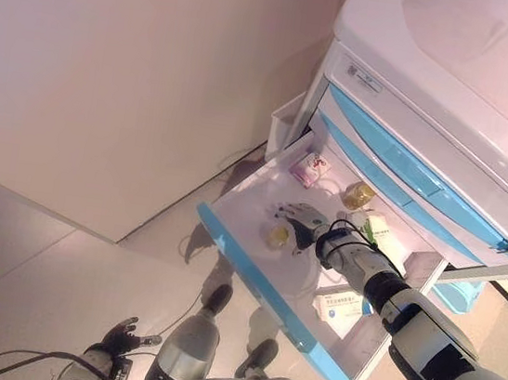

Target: Open the drawer and pick up the medicine

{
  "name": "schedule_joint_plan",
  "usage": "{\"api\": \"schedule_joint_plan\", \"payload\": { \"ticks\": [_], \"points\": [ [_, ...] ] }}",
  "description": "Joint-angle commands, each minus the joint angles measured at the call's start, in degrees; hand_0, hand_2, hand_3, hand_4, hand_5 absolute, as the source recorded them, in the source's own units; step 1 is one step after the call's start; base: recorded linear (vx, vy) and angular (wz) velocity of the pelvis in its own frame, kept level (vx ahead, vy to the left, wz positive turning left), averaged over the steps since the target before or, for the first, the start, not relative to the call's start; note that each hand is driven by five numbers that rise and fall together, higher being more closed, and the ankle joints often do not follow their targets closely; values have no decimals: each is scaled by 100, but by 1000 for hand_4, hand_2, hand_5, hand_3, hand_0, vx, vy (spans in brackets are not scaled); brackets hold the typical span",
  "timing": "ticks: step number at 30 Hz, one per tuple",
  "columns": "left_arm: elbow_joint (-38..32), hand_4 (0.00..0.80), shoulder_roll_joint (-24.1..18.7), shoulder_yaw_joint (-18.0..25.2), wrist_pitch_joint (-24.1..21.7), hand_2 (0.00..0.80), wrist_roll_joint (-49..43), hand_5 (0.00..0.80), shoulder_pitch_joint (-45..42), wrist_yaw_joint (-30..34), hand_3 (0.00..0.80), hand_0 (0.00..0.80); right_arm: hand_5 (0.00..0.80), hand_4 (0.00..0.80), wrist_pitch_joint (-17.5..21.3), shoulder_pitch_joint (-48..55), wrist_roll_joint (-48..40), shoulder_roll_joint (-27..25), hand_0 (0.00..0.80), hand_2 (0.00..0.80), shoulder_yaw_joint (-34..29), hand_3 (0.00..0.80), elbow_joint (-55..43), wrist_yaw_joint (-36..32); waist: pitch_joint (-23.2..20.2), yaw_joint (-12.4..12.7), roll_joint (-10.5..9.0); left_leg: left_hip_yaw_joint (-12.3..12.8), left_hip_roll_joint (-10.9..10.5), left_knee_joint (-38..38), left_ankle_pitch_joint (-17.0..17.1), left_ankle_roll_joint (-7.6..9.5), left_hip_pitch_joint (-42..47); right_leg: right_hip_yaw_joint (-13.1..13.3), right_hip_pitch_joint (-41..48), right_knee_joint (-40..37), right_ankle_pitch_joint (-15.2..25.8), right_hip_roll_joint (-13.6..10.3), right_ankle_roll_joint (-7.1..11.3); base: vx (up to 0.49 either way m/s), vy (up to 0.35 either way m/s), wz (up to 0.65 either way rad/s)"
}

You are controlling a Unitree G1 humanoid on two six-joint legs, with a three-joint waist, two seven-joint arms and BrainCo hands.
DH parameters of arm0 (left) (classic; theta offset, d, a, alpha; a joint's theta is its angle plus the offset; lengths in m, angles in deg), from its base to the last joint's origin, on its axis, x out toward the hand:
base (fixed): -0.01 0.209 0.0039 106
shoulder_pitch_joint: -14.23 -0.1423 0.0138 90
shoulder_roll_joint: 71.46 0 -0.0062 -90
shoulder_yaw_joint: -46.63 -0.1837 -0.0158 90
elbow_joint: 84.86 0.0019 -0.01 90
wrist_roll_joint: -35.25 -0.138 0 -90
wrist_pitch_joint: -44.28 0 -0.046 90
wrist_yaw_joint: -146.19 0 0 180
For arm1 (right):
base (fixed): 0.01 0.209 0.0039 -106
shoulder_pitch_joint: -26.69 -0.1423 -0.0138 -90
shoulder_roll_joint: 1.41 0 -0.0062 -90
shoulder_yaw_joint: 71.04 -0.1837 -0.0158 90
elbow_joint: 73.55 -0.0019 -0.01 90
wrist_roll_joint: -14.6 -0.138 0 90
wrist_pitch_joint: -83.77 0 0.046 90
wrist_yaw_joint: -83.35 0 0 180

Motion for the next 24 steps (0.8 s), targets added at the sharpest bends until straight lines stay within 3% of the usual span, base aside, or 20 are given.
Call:
{"api": "schedule_joint_plan", "payload": {
  "ticks": [1,24],
  "points": [
    [181,0,-46,-307,-127,0,-64,0,-1,-19,0,0,0,0,6,-390,18,26,0,0,171,0,-87,302,-42,82,68,110,-181,9,-589,53,102,64,57,258,-245,-93,138,-1,8,9],
    [93,0,-73,-326,-170,0,-72,0,-45,14,0,0,0,0,-158,-316,19,164,0,0,281,0,-143,80,15,142,130,43,-203,18,-552,63,51,-18,37,319,-264,-130,161,5,0,2]
  ]
}}
